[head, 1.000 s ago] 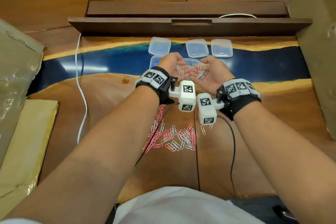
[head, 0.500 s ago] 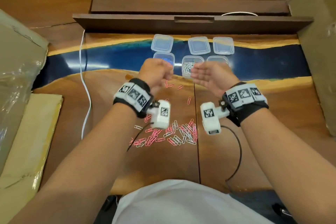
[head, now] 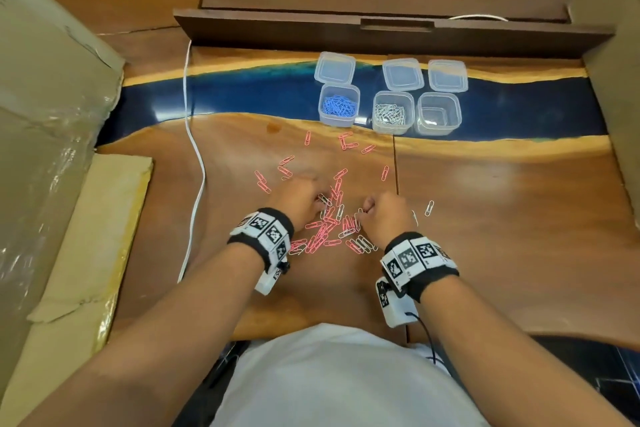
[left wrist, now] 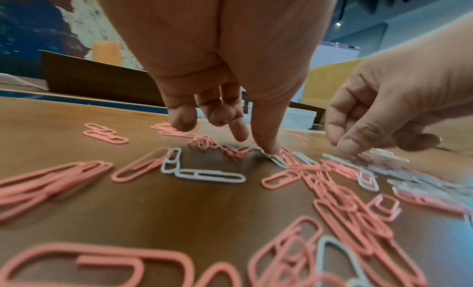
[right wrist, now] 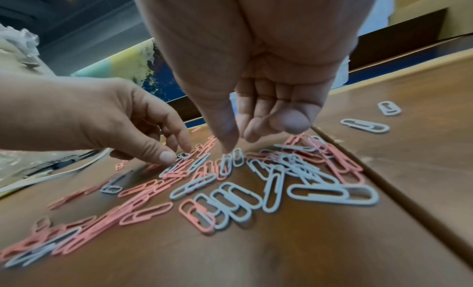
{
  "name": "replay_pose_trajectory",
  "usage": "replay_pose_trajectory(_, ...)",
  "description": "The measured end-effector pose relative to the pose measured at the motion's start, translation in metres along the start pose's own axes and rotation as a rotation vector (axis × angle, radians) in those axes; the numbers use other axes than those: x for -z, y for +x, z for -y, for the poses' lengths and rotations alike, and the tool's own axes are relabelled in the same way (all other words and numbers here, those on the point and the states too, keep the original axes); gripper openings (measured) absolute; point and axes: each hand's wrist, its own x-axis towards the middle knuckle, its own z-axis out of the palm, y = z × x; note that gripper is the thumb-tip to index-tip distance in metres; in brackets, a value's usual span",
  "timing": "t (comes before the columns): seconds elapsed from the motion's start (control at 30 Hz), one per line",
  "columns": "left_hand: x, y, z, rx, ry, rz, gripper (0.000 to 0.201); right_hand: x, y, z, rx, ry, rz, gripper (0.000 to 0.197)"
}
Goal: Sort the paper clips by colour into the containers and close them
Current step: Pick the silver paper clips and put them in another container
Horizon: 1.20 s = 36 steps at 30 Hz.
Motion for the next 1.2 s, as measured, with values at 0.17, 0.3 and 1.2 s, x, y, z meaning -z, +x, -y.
replay_pose_trajectory(0.17,-0.003,0.009,0.000,-0.050,0.082,0.062,0.009,0.000,-0.004,-0.002,-0.067,-0.025,-0.002,0.011)
replay_pose_trajectory(0.3,-0.005,0.010,0.004,-0.086,0.112,0.063,0.013,0.000,-0.004,0.006,-0.064,-0.028,0.039,0.020)
replay_pose_trajectory(1.2,-0.007,-0.025,0.041,0.328,-0.209,-0.132,0.020,0.001,0.003,0.008,0.058,-0.241,0.116,0.023)
